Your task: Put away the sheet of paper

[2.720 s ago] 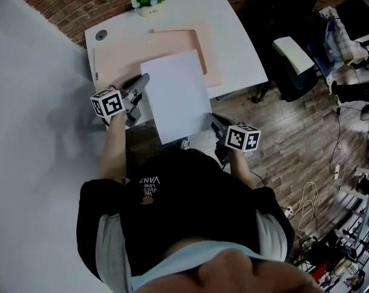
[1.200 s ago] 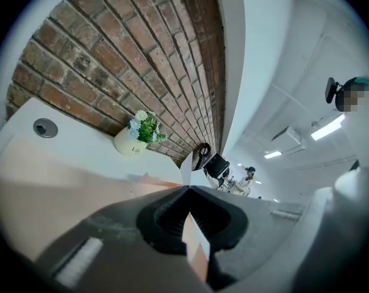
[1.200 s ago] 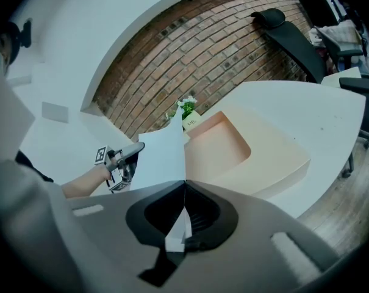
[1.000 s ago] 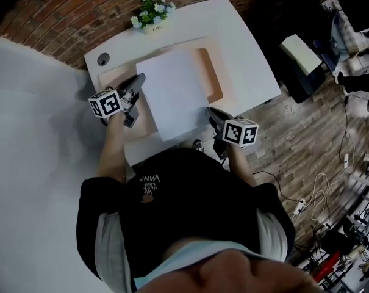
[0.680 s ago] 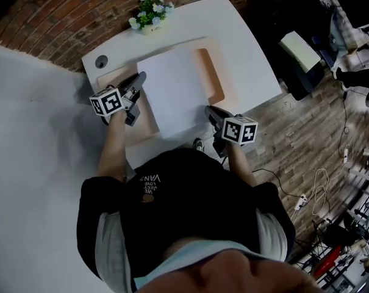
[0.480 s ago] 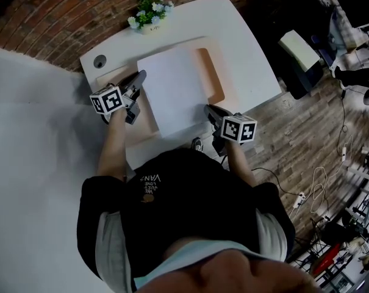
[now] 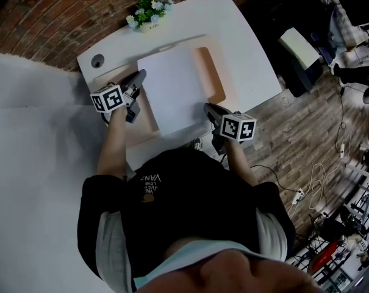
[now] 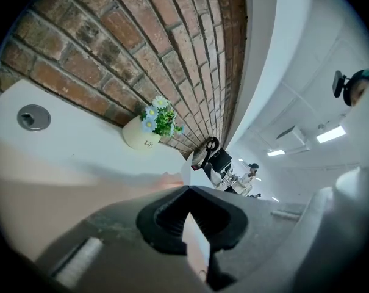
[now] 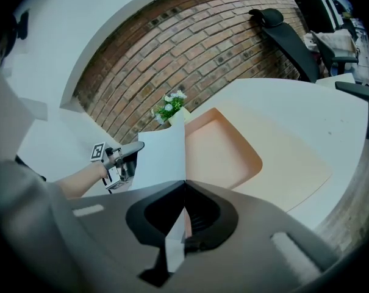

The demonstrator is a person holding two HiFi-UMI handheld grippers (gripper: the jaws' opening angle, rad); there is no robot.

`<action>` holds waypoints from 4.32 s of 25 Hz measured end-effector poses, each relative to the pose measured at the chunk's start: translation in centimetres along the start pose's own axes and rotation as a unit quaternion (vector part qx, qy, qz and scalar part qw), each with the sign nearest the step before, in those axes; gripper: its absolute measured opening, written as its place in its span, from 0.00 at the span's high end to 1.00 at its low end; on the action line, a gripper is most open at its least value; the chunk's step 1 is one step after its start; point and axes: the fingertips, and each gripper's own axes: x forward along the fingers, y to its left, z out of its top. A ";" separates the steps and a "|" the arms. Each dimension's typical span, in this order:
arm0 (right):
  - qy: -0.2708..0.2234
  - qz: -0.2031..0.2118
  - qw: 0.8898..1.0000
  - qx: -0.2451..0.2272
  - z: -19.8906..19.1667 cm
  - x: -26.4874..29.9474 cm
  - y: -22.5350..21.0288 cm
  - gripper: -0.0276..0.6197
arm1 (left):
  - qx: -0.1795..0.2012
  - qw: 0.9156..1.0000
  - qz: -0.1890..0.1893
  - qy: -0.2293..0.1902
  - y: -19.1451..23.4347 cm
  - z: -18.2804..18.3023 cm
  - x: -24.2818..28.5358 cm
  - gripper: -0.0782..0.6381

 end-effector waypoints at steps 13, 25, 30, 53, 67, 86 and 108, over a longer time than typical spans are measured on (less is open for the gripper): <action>-0.012 -0.015 1.000 -0.009 0.8 0.0 -0.1 0.89 | -0.018 0.999 0.024 0.009 2.0 -1.6 0.2 0.89; -0.030 -0.024 0.999 -0.008 1.2 -0.7 -0.2 0.89 | -0.051 0.995 0.085 -0.016 4.9 -1.8 -1.1 0.89; -0.034 -0.028 0.999 -0.006 1.1 -1.3 -0.4 0.89 | -0.065 0.992 0.101 -0.038 5.8 -1.4 -1.7 0.89; -0.043 -0.038 0.998 0.008 0.7 -2.9 -1.8 0.89 | -0.085 0.992 0.088 -0.035 4.2 -2.1 1.6 0.89; -0.050 -0.045 0.998 0.019 0.6 -4.6 -3.2 0.89 | -0.081 0.993 0.084 -0.019 3.0 -2.6 3.9 0.89; -0.051 -0.049 0.997 0.024 1.6 -5.9 -5.1 0.89 | -0.091 0.993 0.080 -0.013 1.7 -3.3 7.5 0.89; -0.049 -0.048 0.997 0.027 2.7 -6.7 -7.0 0.89 | -0.083 0.994 0.074 0.016 -0.3 -4.7 11.7 0.89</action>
